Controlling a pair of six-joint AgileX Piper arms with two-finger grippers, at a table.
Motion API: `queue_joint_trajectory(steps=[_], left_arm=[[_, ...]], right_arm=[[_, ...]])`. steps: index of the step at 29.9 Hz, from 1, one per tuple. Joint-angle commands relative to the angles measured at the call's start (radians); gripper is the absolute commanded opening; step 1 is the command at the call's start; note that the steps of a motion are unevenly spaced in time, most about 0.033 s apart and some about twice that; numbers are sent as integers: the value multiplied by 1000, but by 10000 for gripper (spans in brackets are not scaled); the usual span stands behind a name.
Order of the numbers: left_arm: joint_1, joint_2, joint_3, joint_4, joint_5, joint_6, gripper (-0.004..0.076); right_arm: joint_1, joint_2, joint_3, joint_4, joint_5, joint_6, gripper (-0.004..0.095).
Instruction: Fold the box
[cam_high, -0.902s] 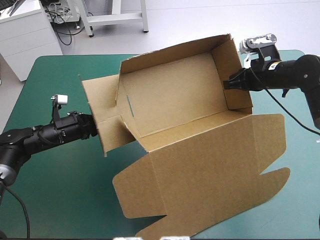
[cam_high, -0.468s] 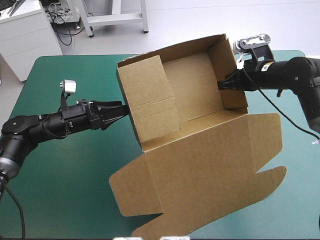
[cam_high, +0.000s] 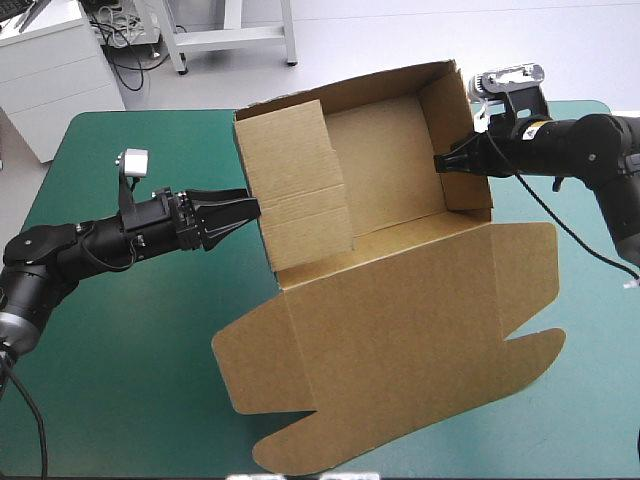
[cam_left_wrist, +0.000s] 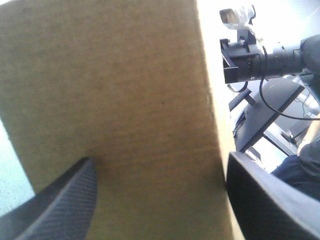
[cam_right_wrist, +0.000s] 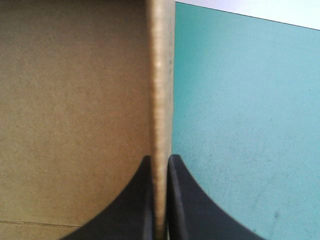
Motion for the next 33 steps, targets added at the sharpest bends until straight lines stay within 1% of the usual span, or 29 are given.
queue_joint_trajectory(steps=[1, 4, 8, 10, 14, 16, 20, 25, 27, 29, 33], left_arm=[[-25, -22, -30, -109, 113, -7, 517], [-40, -20, -30, -108, 100, -7, 517], [-40, -20, -32, -102, 36, -28, 517], [-40, -20, -44, -88, 7, -55, 517], [-42, -20, -114, -21, -19, -124, 517], [-53, -20, -159, 35, -66, -178, 517], [-106, -20, -262, 253, -191, -339, 517], [-196, -20, -361, 562, -345, -567, 512], [-242, -16, -401, 720, -388, -688, 512], [-290, -1, -448, 908, -396, -833, 509], [-386, 49, -536, 1187, -384, -1045, 482]], right_arm=[[4, -35, -25, 42, -73, 23, -16], [4, -35, -25, 44, -73, 31, -16], [4, -35, -25, 39, -77, 41, -16], [5, -35, -25, 15, -82, 64, -16], [43, -35, -25, -60, -104, 115, -15], [66, -35, -25, -87, -124, 136, -15], [103, -35, -25, -129, -157, 194, -16], [123, -33, -25, -165, -178, 251, -15], [123, -30, -25, -164, -187, 273, -15], [123, -31, -25, -166, -189, 285, -15], [123, -31, -25, -166, -189, 287, -16]])
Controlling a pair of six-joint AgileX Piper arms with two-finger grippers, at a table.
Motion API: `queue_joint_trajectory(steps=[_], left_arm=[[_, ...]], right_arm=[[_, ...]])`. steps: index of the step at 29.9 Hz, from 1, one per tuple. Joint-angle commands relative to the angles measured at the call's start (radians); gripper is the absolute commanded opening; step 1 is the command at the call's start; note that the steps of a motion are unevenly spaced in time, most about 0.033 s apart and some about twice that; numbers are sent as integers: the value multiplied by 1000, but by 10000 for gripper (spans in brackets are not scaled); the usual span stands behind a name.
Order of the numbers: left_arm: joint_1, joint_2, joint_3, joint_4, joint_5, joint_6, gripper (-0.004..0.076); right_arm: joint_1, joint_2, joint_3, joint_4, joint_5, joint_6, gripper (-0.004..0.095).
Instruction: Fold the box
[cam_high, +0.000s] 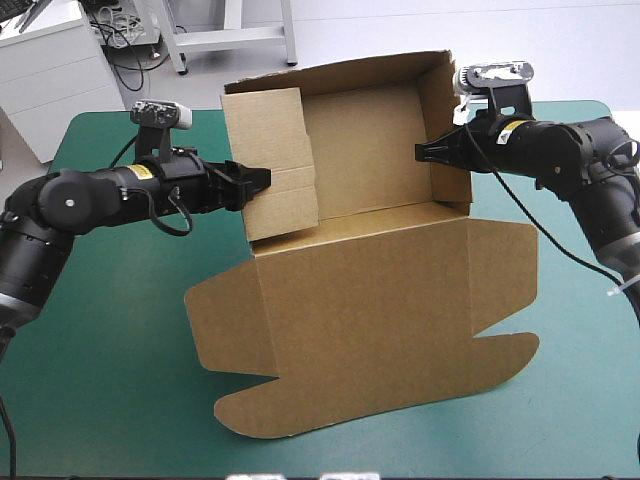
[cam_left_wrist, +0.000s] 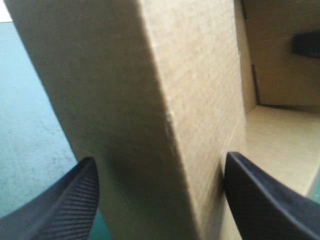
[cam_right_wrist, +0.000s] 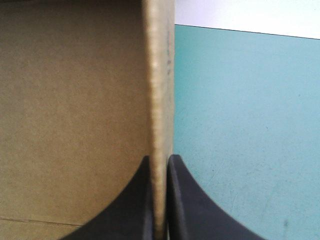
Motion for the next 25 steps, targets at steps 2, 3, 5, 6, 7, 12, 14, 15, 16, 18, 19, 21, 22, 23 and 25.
queue_joint_trajectory(steps=[2, 3, 5, 6, 7, 12, 14, 15, 16, 18, 19, 21, 22, 23, 25], left_arm=[[-108, 37, -128, 261, -41, -244, 471], [-127, 49, -153, 300, -35, -271, 464], [-173, 83, -207, 412, -5, -353, 444], [-190, 101, -230, 457, 12, -384, 435], [-211, 119, -258, 511, 36, -421, 424], [-295, 184, -368, 667, 97, -528, 398], [-316, 202, -399, 701, 99, -564, 377], [-324, 211, -411, 709, 99, -565, 356], [-329, 220, -419, 709, 100, -569, 337], [-329, 235, -427, 711, 103, -603, 284], [-329, 241, -427, 711, 103, -603, 260], [-329, 253, -429, 711, 112, -605, 210], [-329, 256, -429, 720, 115, -608, 191], [-329, 260, -429, 727, 120, -610, 167], [-329, 264, -429, 740, 124, -610, 123]], right_arm=[[3, -32, -26, 27, -85, 19, -15], [3, -32, -26, 25, -85, 21, -15], [3, -32, -26, 25, -87, 21, -15], [3, -32, -26, 21, -87, 21, -15], [3, -32, -26, 12, -87, 29, -15], [3, -32, -26, -37, -87, 55, -16], [3, -32, -26, -46, -87, 55, -15], [3, -32, -26, -46, -87, 55, -16], [3, -32, -26, -46, -87, 55, -16], [3, -32, -26, -46, -89, 55, -16], [3, -32, -26, -41, -89, 55, -16], [3, -32, -26, -32, -89, 55, -16], [3, -32, -26, -30, -89, 55, -16], [3, -32, -26, -26, -89, 55, -16], [3, -32, -26, -16, -91, 51, -16]])
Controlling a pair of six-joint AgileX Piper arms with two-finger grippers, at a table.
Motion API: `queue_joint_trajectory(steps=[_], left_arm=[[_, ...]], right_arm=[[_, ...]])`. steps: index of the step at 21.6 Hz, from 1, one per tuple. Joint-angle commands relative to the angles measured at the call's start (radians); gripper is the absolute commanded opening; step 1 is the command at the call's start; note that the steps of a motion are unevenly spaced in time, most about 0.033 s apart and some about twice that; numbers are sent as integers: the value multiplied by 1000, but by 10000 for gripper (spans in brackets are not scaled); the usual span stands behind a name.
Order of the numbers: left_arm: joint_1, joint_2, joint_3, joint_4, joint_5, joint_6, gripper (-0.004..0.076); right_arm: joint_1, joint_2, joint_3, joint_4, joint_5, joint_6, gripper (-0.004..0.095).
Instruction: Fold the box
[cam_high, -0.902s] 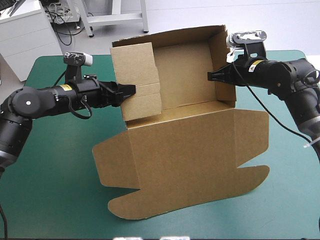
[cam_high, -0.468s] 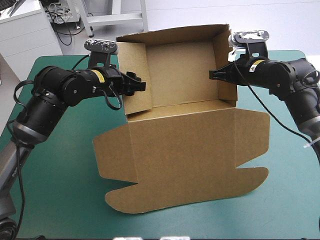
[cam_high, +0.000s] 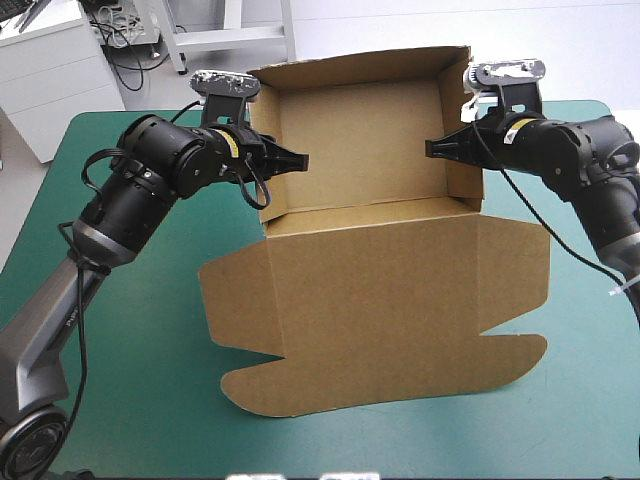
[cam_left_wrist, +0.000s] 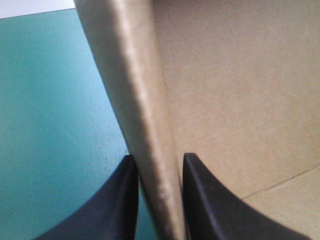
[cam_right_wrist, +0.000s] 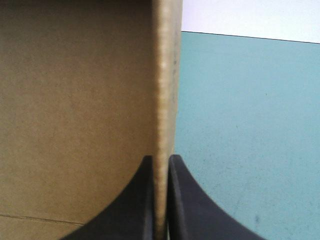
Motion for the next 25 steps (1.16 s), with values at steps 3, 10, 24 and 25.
queue_joint_trajectory(steps=[3, 10, 24, 25], left_arm=[[-14, -29, -34, 4, -76, -12, 52], [-14, -29, -34, 13, -68, -10, -31], [-12, 125, -34, -39, 93, 99, -31], [-12, 140, -34, -39, 96, 101, -31]], right_arm=[[4, -32, -28, 81, -78, -2, -16], [4, -32, -28, 81, -22, -20, -18], [4, 115, -28, 48, 282, -95, -18], [4, 133, -28, 50, 286, -95, -18]])
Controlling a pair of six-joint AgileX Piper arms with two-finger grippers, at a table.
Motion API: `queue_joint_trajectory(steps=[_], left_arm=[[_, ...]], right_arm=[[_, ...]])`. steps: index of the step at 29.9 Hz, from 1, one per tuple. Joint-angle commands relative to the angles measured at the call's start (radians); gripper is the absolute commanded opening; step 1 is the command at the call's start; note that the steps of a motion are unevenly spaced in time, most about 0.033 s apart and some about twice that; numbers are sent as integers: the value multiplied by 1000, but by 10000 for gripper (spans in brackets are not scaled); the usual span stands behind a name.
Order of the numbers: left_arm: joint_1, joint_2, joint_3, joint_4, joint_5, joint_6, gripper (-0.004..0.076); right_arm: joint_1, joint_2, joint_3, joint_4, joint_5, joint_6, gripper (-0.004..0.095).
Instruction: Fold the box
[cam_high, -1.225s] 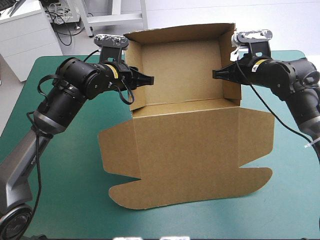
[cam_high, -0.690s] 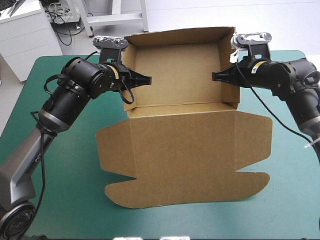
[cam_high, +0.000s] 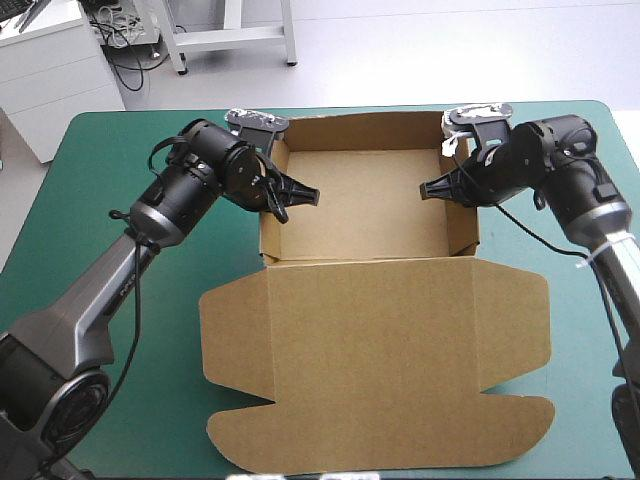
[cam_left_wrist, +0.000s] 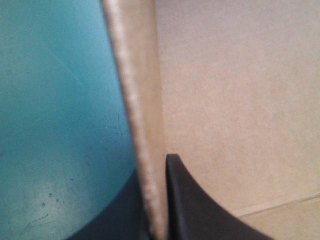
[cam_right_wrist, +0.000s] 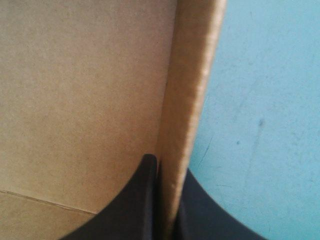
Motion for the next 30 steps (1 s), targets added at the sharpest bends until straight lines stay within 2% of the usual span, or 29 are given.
queue_joint_trajectory(steps=[1, 5, 11, 18, 28, 30], left_arm=[[-12, 3, -34, -12, -73, 73, -31], [-2, 55, -34, -25, -68, 96, -8], [76, 116, -34, -185, -63, 176, -8], [97, 176, -34, -188, -70, 200, -8], [97, 247, -34, -270, -50, 229, -6], [97, 245, -34, -270, -48, 229, 19]], right_arm=[[5, 20, -28, 56, 0, -59, -18], [5, 85, -28, 65, 1, -59, -18], [5, 143, -28, 78, -6, -66, -18], [5, 215, -31, 83, -7, -74, -18], [5, 261, -31, 89, 40, -74, -16], [5, 261, -31, 80, 63, -65, 0]])
